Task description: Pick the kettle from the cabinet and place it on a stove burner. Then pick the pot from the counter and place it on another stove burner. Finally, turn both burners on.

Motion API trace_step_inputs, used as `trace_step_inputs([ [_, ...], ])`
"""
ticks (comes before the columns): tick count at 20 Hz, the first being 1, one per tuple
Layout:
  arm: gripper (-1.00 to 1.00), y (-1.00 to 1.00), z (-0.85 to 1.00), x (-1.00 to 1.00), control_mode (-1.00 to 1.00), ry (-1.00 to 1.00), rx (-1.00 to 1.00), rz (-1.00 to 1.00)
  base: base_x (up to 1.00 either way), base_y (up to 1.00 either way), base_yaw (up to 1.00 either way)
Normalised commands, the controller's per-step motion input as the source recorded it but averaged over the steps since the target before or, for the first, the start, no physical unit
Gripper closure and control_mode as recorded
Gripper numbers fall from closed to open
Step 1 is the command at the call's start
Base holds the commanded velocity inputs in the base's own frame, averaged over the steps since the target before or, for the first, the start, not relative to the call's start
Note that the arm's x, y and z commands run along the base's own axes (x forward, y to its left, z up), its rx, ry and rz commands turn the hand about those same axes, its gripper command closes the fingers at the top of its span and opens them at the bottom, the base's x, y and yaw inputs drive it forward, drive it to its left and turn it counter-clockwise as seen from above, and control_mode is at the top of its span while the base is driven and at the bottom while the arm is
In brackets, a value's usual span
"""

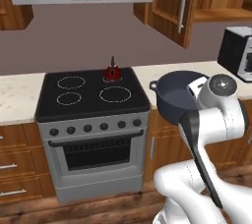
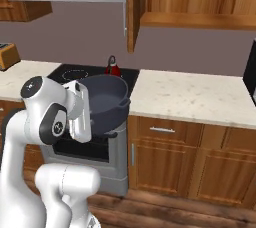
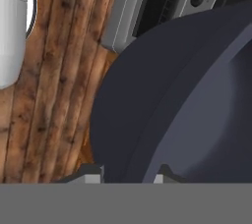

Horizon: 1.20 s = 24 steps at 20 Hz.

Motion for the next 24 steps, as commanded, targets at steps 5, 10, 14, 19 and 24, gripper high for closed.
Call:
trace_step_inputs([
  [5,1.00,0.00,0.00,0.00,1.00,0.00,0.00,0.00,0.46,0.00,0.08],
  [10,1.00,0.00,0.00,0.00,1.00,0.00,0.00,0.00,0.39,0.02,0.09],
  [14,1.00,0.00,0.00,0.00,1.00,0.00,0.00,0.00,0.37,0.03,0.09],
  [19,1.00,0.00,0.00,0.00,1.00,0.00,0.00,0.00,0.36,0.06,0.09],
  [24,1.00,0.00,0.00,0.00,1.00,0.00,0.00,0.00,0.31,0.07,0.08],
])
